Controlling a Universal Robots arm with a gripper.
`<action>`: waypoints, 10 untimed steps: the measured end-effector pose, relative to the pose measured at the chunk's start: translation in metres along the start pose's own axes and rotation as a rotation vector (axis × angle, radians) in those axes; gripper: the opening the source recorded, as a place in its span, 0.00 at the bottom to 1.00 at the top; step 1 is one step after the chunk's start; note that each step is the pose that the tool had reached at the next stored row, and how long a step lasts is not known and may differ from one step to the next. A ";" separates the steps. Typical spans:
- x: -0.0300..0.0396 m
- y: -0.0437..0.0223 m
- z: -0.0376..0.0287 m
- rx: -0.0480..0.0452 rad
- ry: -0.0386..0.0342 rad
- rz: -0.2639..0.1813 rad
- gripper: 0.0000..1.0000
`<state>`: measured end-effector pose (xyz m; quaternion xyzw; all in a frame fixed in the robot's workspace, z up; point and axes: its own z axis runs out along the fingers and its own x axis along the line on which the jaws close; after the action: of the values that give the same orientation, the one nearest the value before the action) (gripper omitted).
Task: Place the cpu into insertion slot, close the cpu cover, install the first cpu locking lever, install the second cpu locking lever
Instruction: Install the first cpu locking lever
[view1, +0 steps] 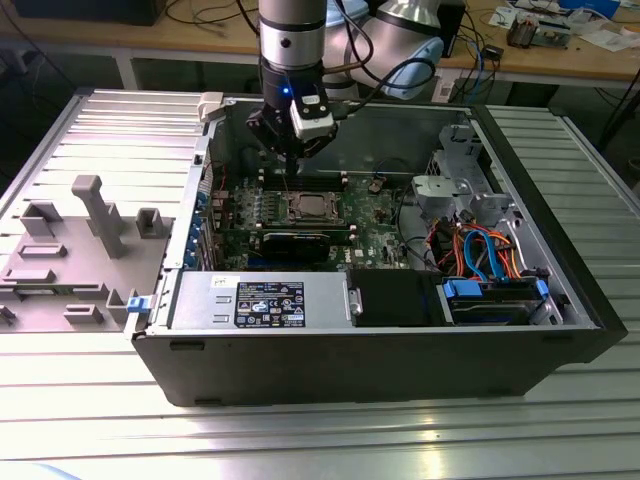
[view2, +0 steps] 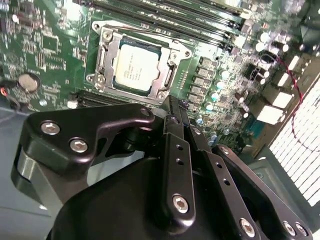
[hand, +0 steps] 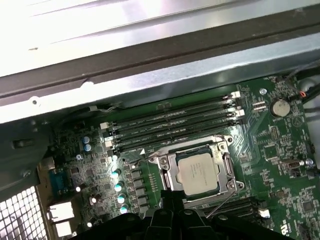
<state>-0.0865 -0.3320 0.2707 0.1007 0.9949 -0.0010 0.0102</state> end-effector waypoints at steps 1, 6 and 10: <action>0.0000 0.0000 0.0003 -0.0006 0.0000 -0.026 0.11; 0.0000 0.0000 0.0021 -0.0026 0.0000 -0.119 0.11; 0.0008 0.0001 0.0044 -0.0048 0.0002 -0.177 0.11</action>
<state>-0.0872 -0.3318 0.2664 0.0122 0.9999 0.0005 0.0102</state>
